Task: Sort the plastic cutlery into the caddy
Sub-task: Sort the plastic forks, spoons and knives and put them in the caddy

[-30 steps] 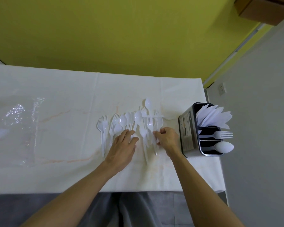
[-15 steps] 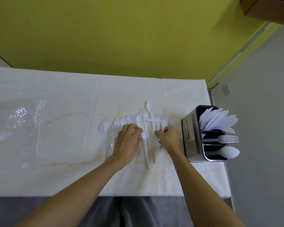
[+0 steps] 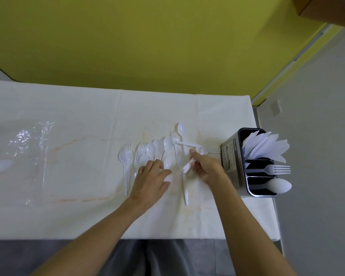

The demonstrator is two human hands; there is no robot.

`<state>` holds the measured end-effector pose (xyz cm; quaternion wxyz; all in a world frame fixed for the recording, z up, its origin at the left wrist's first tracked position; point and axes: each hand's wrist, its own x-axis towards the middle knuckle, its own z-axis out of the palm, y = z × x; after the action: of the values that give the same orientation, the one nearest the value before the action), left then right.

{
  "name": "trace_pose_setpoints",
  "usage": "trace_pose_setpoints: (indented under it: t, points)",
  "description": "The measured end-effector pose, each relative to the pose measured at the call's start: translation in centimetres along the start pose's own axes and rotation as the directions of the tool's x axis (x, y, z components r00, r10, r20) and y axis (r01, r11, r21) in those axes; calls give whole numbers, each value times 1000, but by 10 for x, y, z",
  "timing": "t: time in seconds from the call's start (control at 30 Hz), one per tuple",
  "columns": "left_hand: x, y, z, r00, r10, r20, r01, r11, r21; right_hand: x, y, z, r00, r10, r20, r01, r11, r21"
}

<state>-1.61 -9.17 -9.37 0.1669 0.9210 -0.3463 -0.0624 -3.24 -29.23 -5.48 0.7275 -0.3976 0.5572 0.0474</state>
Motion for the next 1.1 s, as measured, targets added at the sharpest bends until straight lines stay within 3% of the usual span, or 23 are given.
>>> trace_pose_setpoints:
  t: [0.07,0.2,0.5,0.57,0.67,0.73,0.87,0.97,1.1]
  points:
    - [-3,-8,-1,999,2,-32,-3,1000,-30,0,-3,7,1000,17,-22,-14,995,100]
    - [-6,-13,-9,996,11,-88,-17,997,-74,8,-9,23,989,-23,-148,39,993,108]
    - [-9,-19,-18,952,-260,-163,228,955,-191,22,-22,34,962,-4,-274,13,999,32]
    - [-10,-21,-20,895,-406,-187,357,901,-246,21,-20,32,966,-12,-257,11,1000,-4]
    - [-11,-25,-20,709,-679,-191,603,724,-336,17,-17,29,985,-51,-164,17,980,-199]
    - [-12,-30,-20,626,-772,-110,680,609,-407,10,-13,25,983,-144,-116,78,891,-447]
    - [-19,-41,-18,696,-717,-42,634,641,-433,-8,-4,11,958,-286,17,191,594,-781]
    - [-19,-45,-19,680,-732,-47,640,624,-449,-19,2,5,961,-246,126,221,408,-886]
    - [-16,-46,-19,662,-749,-36,655,601,-458,-21,15,6,965,-201,171,227,300,-927]
